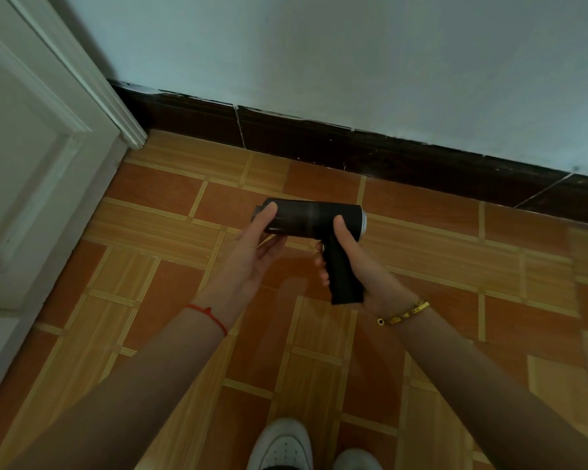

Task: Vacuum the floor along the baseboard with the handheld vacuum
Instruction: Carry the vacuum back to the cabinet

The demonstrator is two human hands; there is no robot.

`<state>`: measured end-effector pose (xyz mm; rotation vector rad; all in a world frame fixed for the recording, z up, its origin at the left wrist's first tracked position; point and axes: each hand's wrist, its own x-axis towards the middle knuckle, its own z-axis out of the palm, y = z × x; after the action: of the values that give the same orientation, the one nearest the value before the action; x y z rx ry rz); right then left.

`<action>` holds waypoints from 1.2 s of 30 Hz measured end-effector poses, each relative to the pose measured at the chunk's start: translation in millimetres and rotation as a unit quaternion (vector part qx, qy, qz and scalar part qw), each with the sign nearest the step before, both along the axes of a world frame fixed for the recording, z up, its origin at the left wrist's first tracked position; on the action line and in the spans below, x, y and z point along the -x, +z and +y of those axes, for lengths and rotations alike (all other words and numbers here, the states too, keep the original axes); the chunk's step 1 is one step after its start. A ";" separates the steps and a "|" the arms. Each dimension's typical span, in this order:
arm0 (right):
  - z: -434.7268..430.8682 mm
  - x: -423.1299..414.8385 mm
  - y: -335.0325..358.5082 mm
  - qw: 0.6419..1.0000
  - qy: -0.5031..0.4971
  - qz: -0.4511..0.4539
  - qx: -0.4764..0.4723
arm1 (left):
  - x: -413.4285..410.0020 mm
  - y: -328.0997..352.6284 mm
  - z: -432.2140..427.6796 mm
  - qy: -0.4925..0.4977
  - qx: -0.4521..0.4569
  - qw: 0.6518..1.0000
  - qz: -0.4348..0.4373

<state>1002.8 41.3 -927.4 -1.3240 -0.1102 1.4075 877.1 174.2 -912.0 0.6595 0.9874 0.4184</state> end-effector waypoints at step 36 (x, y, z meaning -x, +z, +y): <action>-90.1 47.5 788.3 0.990 -0.021 -0.117 0.081 | 50.5 776.1 -103.1 0.024 0.006 0.998 -0.059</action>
<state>955.3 -48.9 -139.1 -1.6155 -0.1245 1.2418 826.6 71.1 -135.9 0.5946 0.8952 0.4878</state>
